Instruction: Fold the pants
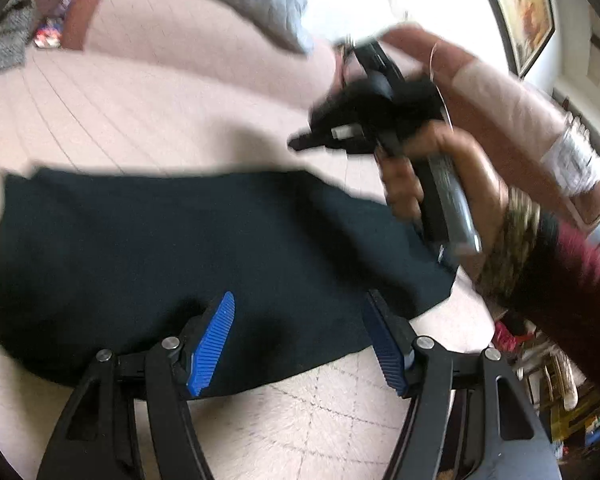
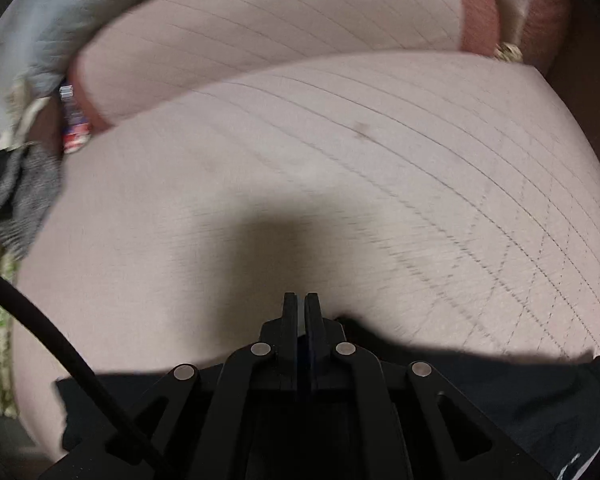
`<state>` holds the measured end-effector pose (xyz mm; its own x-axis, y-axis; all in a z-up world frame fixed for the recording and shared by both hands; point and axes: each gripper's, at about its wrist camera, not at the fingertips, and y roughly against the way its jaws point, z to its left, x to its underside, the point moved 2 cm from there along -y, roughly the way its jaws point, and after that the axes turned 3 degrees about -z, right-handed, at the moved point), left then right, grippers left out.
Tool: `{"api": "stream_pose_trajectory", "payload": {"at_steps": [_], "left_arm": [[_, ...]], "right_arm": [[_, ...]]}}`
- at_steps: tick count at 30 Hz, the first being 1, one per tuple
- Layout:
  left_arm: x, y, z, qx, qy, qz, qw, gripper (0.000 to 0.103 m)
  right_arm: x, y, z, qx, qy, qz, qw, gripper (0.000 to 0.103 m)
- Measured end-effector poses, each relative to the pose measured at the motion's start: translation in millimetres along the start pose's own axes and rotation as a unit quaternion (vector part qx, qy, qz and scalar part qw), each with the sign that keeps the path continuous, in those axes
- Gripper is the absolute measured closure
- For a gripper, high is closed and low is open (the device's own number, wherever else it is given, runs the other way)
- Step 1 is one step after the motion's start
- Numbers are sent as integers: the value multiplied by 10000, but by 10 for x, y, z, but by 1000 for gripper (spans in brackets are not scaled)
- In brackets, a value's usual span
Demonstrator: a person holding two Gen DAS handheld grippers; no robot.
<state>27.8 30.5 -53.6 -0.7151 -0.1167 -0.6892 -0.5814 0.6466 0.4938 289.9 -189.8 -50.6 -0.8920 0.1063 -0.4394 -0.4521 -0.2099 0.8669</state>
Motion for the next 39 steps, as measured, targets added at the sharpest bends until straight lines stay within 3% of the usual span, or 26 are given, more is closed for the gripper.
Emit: {"api": "stream_pose_trajectory", "payload": {"at_steps": [3,5,6,7,8,12,14,16,18,23,27,32,35,39], "left_arm": [[-238,458,317,-254,480,-691,9961,37],[-319,716,675,-784,971,-997,9872,37],[-319,833,899,-1083,1275,-1089,9799,37],[-297,926,1100,-1323,1558,-1115,9725,37],[-261,1010,1305,-1539,1855,-1064,9647,37],[-160,1176,1600,-1955,2114,-892,9535,37],[-138,1211,1610,-1917,2156,-911,9531,37],[-143,1208,1638,-1692,2224,-901,9559,37],[-135,1169,1635,-1568,2186,-794,9599,37],[-140,976,1530,-1073,2014,-333,9730,37],[-134,864,1448,-804,1999,-152,9764,37],[-102,729,1346,-741,1938,-29,9782,37],[-98,640,1265,-757,1841,-50,9800,34],[-85,532,1137,-1019,1675,-294,9802,28]], "right_arm": [[128,217,318,-471,273,71,9985,94],[244,303,556,-690,535,172,9960,82],[316,341,719,-816,682,222,9941,70],[399,364,890,-948,809,275,9918,61],[517,391,1025,-1033,886,325,9902,60],[767,240,1588,-1221,1249,675,9823,59],[872,108,1807,-1239,1371,847,9791,59],[942,-55,2054,-1242,1519,1145,9738,50],[1005,-167,2238,-1168,1641,1332,9704,47],[1106,-332,2577,-701,1950,1617,9648,37],[1146,-590,2774,-67,2331,1968,9523,30],[1214,-762,2927,454,2796,2276,9316,31],[1302,-784,3046,731,3193,2242,9178,43],[1356,-773,3080,1029,3433,2166,9081,74]]}}
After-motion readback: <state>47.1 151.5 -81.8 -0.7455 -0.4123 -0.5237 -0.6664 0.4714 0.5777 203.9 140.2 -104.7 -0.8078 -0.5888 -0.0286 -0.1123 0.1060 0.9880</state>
